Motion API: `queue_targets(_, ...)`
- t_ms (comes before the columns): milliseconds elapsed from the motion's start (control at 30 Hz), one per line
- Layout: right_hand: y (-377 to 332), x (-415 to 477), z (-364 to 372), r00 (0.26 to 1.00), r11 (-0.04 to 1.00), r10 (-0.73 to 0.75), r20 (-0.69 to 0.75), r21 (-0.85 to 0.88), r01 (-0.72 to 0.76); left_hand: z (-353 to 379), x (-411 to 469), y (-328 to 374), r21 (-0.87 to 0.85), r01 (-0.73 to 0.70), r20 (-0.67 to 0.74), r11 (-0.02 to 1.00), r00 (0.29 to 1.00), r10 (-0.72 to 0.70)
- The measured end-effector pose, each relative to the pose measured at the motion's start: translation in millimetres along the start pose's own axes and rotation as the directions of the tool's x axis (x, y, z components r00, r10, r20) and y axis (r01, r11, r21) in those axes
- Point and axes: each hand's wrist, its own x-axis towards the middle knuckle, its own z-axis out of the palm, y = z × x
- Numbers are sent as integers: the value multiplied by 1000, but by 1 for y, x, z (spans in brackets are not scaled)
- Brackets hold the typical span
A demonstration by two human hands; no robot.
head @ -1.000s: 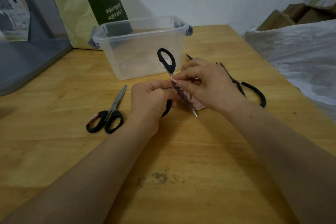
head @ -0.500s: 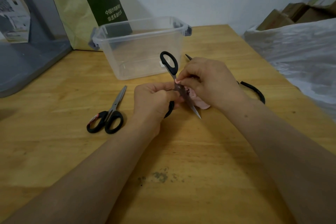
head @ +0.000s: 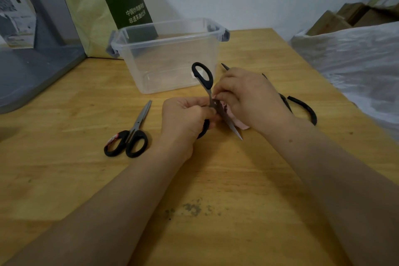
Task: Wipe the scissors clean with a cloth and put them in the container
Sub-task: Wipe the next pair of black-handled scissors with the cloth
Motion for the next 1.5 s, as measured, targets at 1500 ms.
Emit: queue_targets(1500,0,-12,1,987,916,152,-52,383,-121,-8,3,5,-45,-15,-8,999,1000,15)
